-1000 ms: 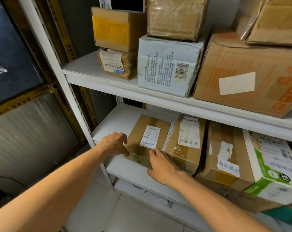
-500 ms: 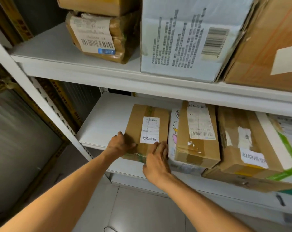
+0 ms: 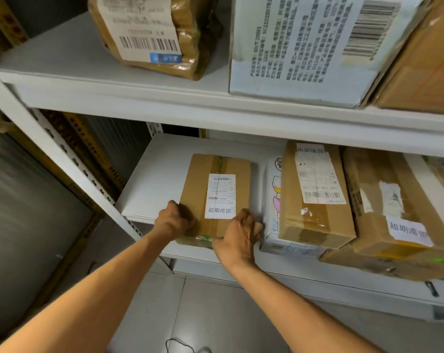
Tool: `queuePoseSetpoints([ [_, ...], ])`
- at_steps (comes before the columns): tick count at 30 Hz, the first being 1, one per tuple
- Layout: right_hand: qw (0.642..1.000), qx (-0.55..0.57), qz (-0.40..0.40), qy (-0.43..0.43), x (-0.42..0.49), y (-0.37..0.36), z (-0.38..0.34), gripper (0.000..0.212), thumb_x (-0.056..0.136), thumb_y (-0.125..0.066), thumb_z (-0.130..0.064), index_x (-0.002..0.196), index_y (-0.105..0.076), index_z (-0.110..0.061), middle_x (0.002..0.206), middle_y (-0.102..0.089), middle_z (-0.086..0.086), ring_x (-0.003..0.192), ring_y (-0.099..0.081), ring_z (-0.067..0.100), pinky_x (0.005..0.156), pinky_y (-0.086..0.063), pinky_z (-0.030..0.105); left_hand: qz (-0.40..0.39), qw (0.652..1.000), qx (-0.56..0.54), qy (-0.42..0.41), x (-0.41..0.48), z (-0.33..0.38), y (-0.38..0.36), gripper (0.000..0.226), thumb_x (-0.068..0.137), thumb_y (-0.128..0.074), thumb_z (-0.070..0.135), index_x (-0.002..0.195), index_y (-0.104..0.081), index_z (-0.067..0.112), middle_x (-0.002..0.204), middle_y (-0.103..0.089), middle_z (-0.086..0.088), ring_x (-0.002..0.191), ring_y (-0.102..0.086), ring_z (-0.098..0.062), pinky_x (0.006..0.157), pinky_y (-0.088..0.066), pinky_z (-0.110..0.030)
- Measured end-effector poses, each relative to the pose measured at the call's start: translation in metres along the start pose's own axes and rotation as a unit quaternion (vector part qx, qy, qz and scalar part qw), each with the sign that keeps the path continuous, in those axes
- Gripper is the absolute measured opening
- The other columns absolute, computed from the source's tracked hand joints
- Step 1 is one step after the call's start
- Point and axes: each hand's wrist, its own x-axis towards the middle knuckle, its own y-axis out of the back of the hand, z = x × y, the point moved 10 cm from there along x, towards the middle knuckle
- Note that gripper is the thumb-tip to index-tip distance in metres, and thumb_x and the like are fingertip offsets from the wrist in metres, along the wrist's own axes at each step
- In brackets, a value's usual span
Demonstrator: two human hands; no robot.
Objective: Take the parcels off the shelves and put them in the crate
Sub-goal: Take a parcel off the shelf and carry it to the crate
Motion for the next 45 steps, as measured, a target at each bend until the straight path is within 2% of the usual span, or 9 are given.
queuePoseSetpoints([
  [4,0.999,0.041,-0.022,-0.012,0.003,-0.008,0.008,0.083,0.083,-0.068,-0.017,0.147,-0.017,-0.001,0.141,-0.034,0.016,0.131,-0.029,0.036,0.111,-0.030,0.040,-0.031,0.998,0.041,-0.027,-0.004,-0.018,0.006,0.099,0.084,-0.071,0.017,0.153,-0.001,0.024,0.135,-0.048,-0.015,0.120,-0.050,-0.033,0.101,-0.044,-0.041],
  [7,0.996,0.078,-0.052,-0.003,0.006,-0.015,0.012,0.097,0.083,-0.072,-0.014,0.152,-0.005,-0.007,0.143,-0.036,0.017,0.133,-0.038,0.034,0.109,-0.036,0.039,-0.035,0.997,0.013,-0.062,-0.007,-0.023,0.005,0.106,0.080,-0.076,0.013,0.154,-0.001,0.025,0.138,-0.047,-0.015,0.127,-0.046,-0.034,0.109,-0.037,-0.046],
  [14,0.995,0.040,-0.083,-0.022,0.015,-0.017,0.011,0.133,0.064,-0.088,-0.010,0.153,0.011,-0.019,0.144,-0.035,0.013,0.129,-0.045,0.032,0.097,-0.045,0.039,-0.021,0.994,-0.055,-0.096,-0.012,-0.023,0.009,0.084,0.074,-0.080,0.009,0.137,-0.026,0.020,0.126,-0.049,-0.007,0.114,-0.051,-0.027,0.097,-0.045,-0.042],
  [19,0.997,0.039,-0.061,0.002,0.004,-0.014,0.015,0.099,0.058,-0.088,-0.003,0.134,-0.030,-0.029,0.120,-0.050,0.007,0.108,-0.056,0.030,0.084,-0.052,0.037,0.022,0.974,-0.218,-0.050,-0.022,-0.052,0.011,0.049,0.079,-0.079,0.026,0.106,-0.041,0.011,0.112,-0.057,-0.008,0.102,-0.059,-0.030,0.089,-0.052,-0.052],
  [24,0.995,0.084,-0.048,0.037,-0.022,-0.012,0.011,0.083,0.070,-0.081,-0.004,0.134,-0.027,-0.009,0.131,-0.050,0.011,0.121,-0.048,0.030,0.092,-0.049,0.046,0.112,0.957,-0.264,-0.051,-0.051,-0.075,0.019,0.043,0.075,-0.082,0.021,0.085,-0.040,0.015,0.091,-0.057,0.002,0.095,-0.059,-0.027,0.072,-0.051,-0.040],
  [31,0.990,0.089,-0.018,0.108,-0.063,0.034,-0.001,0.076,0.067,-0.083,0.000,0.119,-0.030,-0.015,0.132,-0.051,0.009,0.117,-0.052,0.030,0.091,-0.050,0.048,0.091,0.962,-0.233,-0.106,-0.105,-0.059,0.041,0.086,0.074,-0.083,0.015,0.143,-0.033,0.026,0.095,-0.051,0.008,0.099,-0.055,-0.022,0.073,-0.056,-0.040],
  [35,0.983,0.094,-0.023,0.154,-0.093,0.068,-0.003,0.112,0.067,-0.084,-0.004,0.149,-0.011,-0.024,0.144,-0.043,0.007,0.129,-0.045,0.029,0.098,-0.047,0.049,0.099,0.960,-0.205,-0.164,-0.149,-0.032,0.055,0.085,0.077,-0.080,0.020,0.145,-0.030,0.028,0.090,-0.053,0.010,0.082,-0.056,-0.008,0.064,-0.056,-0.032],
  [40,0.974,0.126,0.030,0.185,-0.124,0.124,0.013,0.108,0.067,-0.083,-0.001,0.148,-0.016,-0.025,0.139,-0.045,0.006,0.128,-0.043,0.027,0.097,-0.047,0.049,0.100,0.948,-0.212,-0.213,-0.201,0.007,0.060,0.085,0.078,-0.079,0.020,0.147,-0.030,0.025,0.103,-0.053,-0.007,0.106,-0.058,-0.030,0.085,-0.055,-0.051],
  [45,0.962,0.168,0.065,0.205,-0.150,0.166,0.038,0.105,0.069,-0.081,0.000,0.149,-0.017,-0.024,0.145,-0.041,0.007,0.133,-0.039,0.027,0.099,-0.044,0.052,0.119,0.934,-0.205,-0.269,-0.241,0.041,0.054,0.085,0.077,-0.080,0.023,0.147,-0.030,0.028,0.110,-0.053,-0.009,0.105,-0.060,-0.029,0.077,-0.059,-0.045],
])
